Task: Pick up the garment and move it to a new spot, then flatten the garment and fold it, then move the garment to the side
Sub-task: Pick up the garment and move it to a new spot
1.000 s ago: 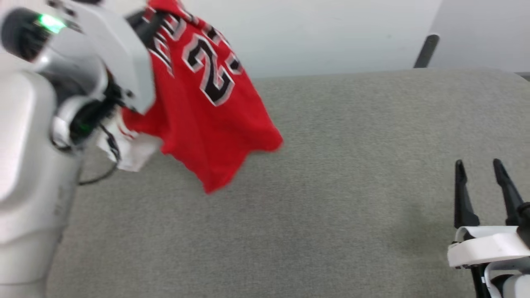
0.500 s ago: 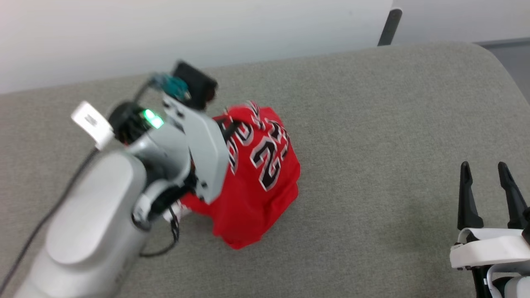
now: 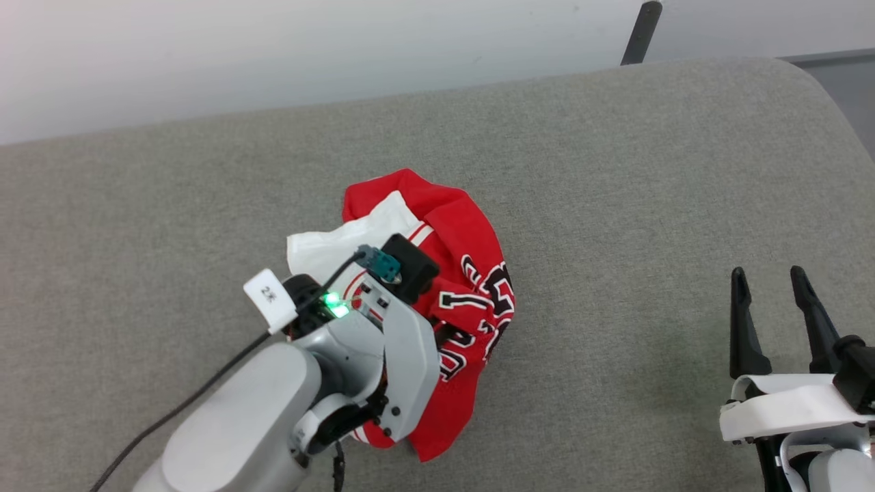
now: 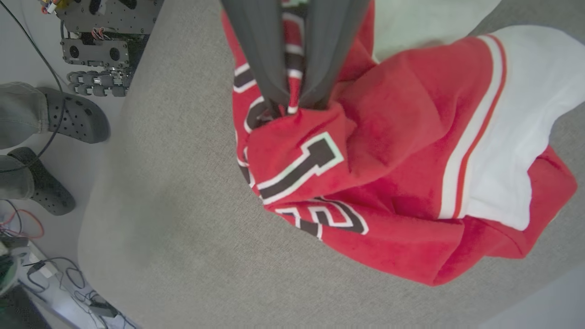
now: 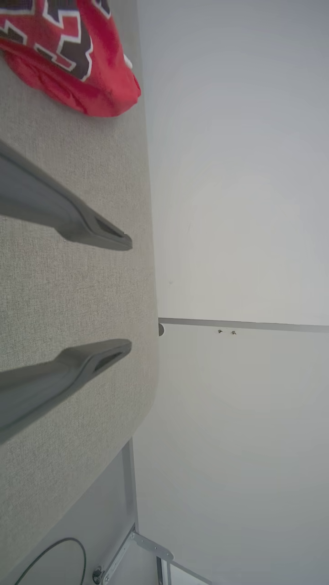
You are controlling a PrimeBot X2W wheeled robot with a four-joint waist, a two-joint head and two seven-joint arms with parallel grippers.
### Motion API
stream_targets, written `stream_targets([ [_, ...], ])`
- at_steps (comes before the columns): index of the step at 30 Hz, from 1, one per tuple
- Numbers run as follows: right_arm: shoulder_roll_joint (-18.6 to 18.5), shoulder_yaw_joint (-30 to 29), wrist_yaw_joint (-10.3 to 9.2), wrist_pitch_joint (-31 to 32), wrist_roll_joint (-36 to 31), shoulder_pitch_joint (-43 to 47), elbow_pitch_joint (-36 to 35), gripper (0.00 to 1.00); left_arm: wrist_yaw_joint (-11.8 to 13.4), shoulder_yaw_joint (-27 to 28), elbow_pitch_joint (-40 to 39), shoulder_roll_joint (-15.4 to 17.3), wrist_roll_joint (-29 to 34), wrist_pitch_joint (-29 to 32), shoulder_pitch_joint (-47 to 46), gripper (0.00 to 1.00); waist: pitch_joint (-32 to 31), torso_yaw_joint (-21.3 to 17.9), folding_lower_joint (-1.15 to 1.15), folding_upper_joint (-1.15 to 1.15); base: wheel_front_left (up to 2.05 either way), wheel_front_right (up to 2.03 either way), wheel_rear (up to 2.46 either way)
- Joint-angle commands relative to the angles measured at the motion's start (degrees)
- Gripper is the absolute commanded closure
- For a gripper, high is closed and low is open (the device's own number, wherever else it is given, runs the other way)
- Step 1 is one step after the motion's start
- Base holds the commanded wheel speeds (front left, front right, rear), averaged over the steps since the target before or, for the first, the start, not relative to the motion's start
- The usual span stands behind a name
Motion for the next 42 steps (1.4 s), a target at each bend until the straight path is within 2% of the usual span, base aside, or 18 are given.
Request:
stream_targets([
  [1,0.12,0.42,0.00,-0.14,-0.15,-0.50,0.23,0.00,-0.30,-0.30,-0.12,-0.17,-0.16,-0.67,0.07,0.51,-0.37,0.30,0.00,0.00,0.00,0.00,0.00],
  [2,0.12,0.53,0.00,-0.12,-0.19,-0.51,0.35,0.00,-0.42,-0.57,-0.24,-0.15,-0.19,-1.12,-0.30,0.20,-0.66,0.52,0.00,0.00,0.00,0.00,0.00],
  [3,0.12,0.55,0.00,-0.02,-0.28,-0.50,0.45,0.00,-0.50,-0.79,-0.43,-0.08,-0.43,-1.55,-0.69,0.00,-0.94,0.75,0.00,0.00,0.00,0.00,0.00],
  [10,0.12,1.06,0.00,0.74,-1.03,-0.21,0.90,0.00,-0.63,0.79,-1.48,1.85,-2.24,-4.32,-1.87,0.00,-3.97,2.63,0.00,0.00,0.00,0.00,0.00],
  [18,0.11,2.07,0.00,1.75,-1.80,1.49,0.28,0.00,1.35,5.35,-2.71,5.10,-1.67,-11.53,1.95,0.00,-7.76,5.53,0.00,0.00,0.00,0.00,0.00],
  [25,0.11,2.90,0.00,2.07,-2.35,2.97,-0.02,0.00,3.55,10.26,-4.52,8.77,-0.15,-21.69,8.08,0.00,-10.20,8.34,0.00,0.00,0.00,0.00,0.00],
  [32,0.10,3.95,0.00,1.49,-3.07,4.09,0.86,0.00,6.45,16.19,-5.29,11.30,1.58,-34.93,16.00,0.00,-11.43,10.18,0.00,0.00,0.00,0.00,0.00],
  [42,-0.34,3.56,0.00,0.14,-3.14,5.86,3.10,0.00,9.01,21.80,-1.93,11.11,2.41,-50.00,26.56,0.00,-12.91,11.18,0.00,0.00,0.00,0.00,0.00],
])
